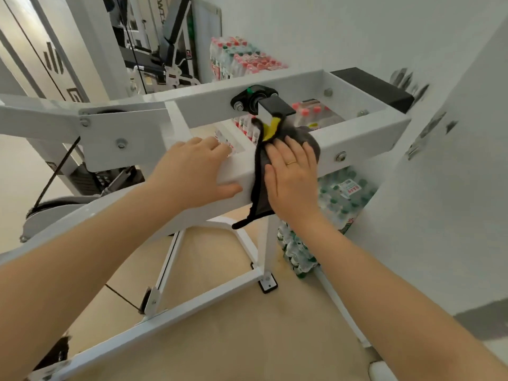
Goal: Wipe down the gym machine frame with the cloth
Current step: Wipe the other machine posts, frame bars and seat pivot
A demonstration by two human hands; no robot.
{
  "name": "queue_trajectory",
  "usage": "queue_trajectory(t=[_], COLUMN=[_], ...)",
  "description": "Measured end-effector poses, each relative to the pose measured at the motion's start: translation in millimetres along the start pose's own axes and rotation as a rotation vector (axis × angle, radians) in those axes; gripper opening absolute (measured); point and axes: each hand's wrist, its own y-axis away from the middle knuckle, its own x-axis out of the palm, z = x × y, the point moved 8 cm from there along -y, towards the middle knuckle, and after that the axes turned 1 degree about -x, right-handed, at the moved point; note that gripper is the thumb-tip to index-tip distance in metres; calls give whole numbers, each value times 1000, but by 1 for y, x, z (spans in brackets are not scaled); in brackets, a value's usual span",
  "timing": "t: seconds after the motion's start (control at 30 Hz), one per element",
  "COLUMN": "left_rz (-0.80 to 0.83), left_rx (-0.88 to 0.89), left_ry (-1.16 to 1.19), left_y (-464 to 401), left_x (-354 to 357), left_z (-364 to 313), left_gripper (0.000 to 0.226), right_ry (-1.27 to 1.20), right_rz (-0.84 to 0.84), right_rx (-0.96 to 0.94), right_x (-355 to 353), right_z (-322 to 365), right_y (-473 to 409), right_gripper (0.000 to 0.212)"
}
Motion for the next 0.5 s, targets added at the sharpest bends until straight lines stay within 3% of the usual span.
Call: queue_trajectory(t=[0.17, 0.4, 0.5], left_rz=[6, 62, 75], left_rx=[82, 191, 228], left_ry=[12, 114, 125], left_y=[-21, -55, -72], left_x=[1, 10, 15], left_z=[-20, -57, -74], left_gripper=[67, 69, 67], right_ry=[-88, 38, 107], right_rz=[31, 191, 274], right_rx=[-11, 308, 485], right_x=[3, -7, -14], right_z=[1, -122, -201], right_y=[-2, -19, -22], right_gripper=[46, 58, 50])
